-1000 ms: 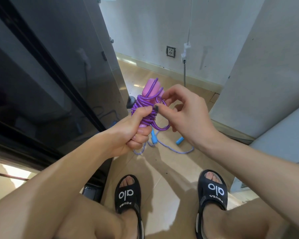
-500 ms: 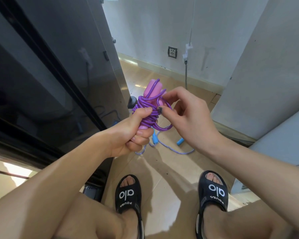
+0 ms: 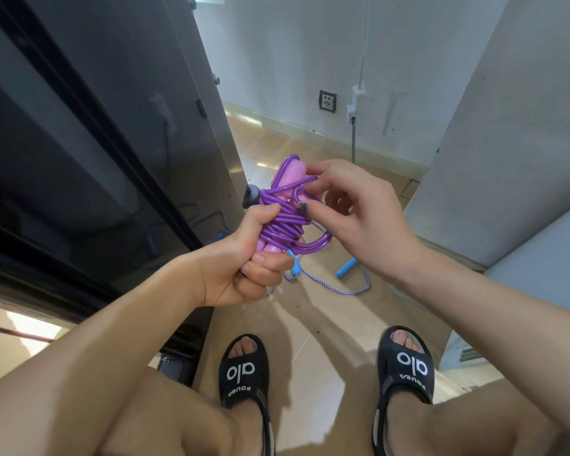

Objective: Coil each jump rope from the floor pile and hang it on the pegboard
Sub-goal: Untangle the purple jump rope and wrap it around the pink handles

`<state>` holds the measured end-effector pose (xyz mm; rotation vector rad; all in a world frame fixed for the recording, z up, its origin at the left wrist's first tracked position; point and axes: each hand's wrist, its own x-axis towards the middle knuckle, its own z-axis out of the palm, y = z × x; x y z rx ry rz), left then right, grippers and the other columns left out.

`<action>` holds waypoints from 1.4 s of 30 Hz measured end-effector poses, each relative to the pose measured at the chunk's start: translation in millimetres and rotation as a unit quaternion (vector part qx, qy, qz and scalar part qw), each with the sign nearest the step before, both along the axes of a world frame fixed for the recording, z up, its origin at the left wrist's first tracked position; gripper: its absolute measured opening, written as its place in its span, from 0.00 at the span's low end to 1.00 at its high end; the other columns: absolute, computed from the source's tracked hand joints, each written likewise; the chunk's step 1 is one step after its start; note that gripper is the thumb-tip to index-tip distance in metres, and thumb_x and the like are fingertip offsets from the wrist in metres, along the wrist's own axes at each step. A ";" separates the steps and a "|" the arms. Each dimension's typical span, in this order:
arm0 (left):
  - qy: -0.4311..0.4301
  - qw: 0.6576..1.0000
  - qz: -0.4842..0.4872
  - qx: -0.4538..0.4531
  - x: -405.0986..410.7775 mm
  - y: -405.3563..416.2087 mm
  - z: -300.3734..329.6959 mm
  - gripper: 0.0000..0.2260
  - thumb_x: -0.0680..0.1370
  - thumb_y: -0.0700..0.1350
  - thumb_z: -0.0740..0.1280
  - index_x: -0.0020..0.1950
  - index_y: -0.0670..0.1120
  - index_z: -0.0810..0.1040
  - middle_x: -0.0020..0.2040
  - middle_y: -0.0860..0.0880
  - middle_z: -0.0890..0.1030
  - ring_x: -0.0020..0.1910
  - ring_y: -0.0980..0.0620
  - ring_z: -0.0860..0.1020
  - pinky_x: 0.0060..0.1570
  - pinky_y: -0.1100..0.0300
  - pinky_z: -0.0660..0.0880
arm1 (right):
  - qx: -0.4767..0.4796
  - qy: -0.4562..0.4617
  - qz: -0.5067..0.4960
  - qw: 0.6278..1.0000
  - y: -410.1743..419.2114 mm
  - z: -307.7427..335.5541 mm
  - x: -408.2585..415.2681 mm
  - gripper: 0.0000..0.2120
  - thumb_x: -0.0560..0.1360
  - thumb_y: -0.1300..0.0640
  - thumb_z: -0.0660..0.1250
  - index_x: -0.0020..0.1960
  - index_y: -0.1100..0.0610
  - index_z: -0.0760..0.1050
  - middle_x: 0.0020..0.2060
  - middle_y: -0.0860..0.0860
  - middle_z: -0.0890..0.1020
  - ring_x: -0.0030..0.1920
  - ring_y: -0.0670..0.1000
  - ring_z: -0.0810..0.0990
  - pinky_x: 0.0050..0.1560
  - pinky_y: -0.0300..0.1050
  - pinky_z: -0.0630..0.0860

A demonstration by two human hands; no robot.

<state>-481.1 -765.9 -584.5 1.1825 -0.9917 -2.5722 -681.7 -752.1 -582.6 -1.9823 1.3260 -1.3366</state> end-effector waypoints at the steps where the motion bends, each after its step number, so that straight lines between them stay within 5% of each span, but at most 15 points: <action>1: 0.003 1.000 -0.001 0.006 0.0 0.5 0.2 0.28 0.65 0.71 0.67 0.29 0.48 0.63 0.25 0.54 0.55 0.19 0.58 0.52 0.17 0.69 0.52 | -0.008 0.004 0.001 1.000 -0.4 -0.5 -0.8 0.06 0.75 0.59 0.73 0.43 0.59 0.77 0.50 0.50 0.82 0.36 0.49 0.73 0.39 0.39 0.70; 7: 0.052 0.997 -0.041 0.030 -0.2 1.5 0.7 0.31 0.60 0.70 0.77 0.29 0.47 0.65 0.25 0.54 0.56 0.19 0.58 0.53 0.17 0.69 0.52 | -0.074 0.028 -0.008 0.997 -0.9 -2.1 -2.3 0.09 0.77 0.62 0.71 0.40 0.62 0.74 0.44 0.55 0.78 0.38 0.53 0.73 0.40 0.46 0.72; 13: 0.045 0.998 -0.030 0.022 -1.9 -0.8 -0.4 0.28 0.66 0.71 0.70 0.29 0.47 0.67 0.25 0.54 0.56 0.19 0.58 0.53 0.18 0.69 0.52 | -0.096 0.036 -0.016 0.995 -0.1 1.6 -1.4 0.10 0.77 0.62 0.70 0.40 0.62 0.73 0.43 0.55 0.76 0.37 0.52 0.71 0.39 0.41 0.69; 17: 0.066 0.996 -0.053 0.027 0.9 -0.2 -1.1 0.30 0.62 0.70 0.76 0.31 0.48 0.64 0.26 0.54 0.55 0.20 0.58 0.53 0.19 0.68 0.51 | -0.094 0.042 -0.004 0.995 -0.8 7.2 -5.4 0.09 0.76 0.62 0.72 0.41 0.63 0.74 0.40 0.53 0.75 0.37 0.53 0.72 0.37 0.47 0.71; 23: 0.055 0.997 -0.052 0.029 1.4 0.5 -1.9 0.28 0.67 0.71 0.69 0.31 0.48 0.69 0.26 0.54 0.56 0.20 0.58 0.54 0.21 0.68 0.50 | -0.057 0.006 0.021 0.998 4.3 14.9 -4.3 0.08 0.73 0.63 0.73 0.51 0.59 0.77 0.42 0.46 0.77 0.33 0.48 0.73 0.38 0.39 0.71; 30: 0.069 0.996 -0.054 0.034 -1.9 0.9 -2.7 0.27 0.69 0.72 0.64 0.34 0.48 0.76 0.23 0.56 0.63 0.20 0.57 0.55 0.19 0.70 0.53 | 0.078 -0.113 0.030 0.990 3.2 18.8 -3.6 0.08 0.69 0.67 0.74 0.46 0.59 0.78 0.24 0.40 0.70 0.28 0.46 0.64 0.33 0.43 0.65; 36: 0.075 0.996 -0.028 0.049 -4.6 0.1 -5.6 0.27 0.68 0.68 0.65 0.50 0.46 0.68 0.24 0.55 0.66 0.20 0.58 0.55 0.19 0.69 0.52 | 0.097 -0.124 0.045 0.986 3.6 24.3 -8.3 0.09 0.69 0.68 0.74 0.44 0.59 0.76 0.23 0.42 0.68 0.27 0.47 0.63 0.32 0.45 0.63; 42: 0.092 0.994 -0.062 0.022 -3.8 -1.2 -2.1 0.26 0.66 0.71 0.72 0.34 0.47 0.75 0.25 0.55 0.57 0.20 0.57 0.54 0.18 0.70 0.53 | -0.083 0.039 -0.003 0.996 6.9 19.8 -6.5 0.04 0.74 0.65 0.69 0.47 0.60 0.75 0.38 0.40 0.72 0.36 0.43 0.69 0.39 0.39 0.67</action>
